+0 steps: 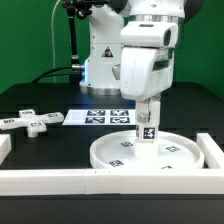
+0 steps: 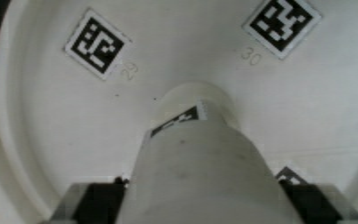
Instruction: Assemble round table
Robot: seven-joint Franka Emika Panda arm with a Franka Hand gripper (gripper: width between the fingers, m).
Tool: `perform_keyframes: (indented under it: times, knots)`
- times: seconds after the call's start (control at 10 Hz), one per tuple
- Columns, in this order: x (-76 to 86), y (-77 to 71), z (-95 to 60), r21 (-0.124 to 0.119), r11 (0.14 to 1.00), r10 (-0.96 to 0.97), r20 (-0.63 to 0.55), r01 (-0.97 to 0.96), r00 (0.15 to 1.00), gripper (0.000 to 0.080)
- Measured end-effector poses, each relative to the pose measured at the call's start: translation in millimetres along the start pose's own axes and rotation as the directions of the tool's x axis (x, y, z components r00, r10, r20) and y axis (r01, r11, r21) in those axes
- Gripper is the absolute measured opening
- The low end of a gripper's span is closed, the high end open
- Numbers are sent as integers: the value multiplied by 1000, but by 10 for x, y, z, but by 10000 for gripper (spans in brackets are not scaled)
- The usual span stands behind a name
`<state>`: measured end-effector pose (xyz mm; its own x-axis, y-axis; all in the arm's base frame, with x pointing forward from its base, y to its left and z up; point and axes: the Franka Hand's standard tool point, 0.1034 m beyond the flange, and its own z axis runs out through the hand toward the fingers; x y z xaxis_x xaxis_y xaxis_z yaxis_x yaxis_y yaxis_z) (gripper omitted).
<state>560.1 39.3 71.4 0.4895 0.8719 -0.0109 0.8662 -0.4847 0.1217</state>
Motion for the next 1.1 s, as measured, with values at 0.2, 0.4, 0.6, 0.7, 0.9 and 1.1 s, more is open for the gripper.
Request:
perform_keyframes:
  times: [0.2,0.4,0.6,0.7,0.9,1.1]
  knots:
    - [-31,13,3,17,978,208,-9,-208,978,413]
    - [-67,26,9,62,870,490,-16,-488,871,413]
    - [-91,36,14,106,711,698,7,-695,716,413]
    - [-79,27,15,107,656,751,15,-747,661,413]
    - [-73,21,16,105,559,825,28,-822,565,413]
    - [-62,14,17,104,456,886,41,-884,462,413]
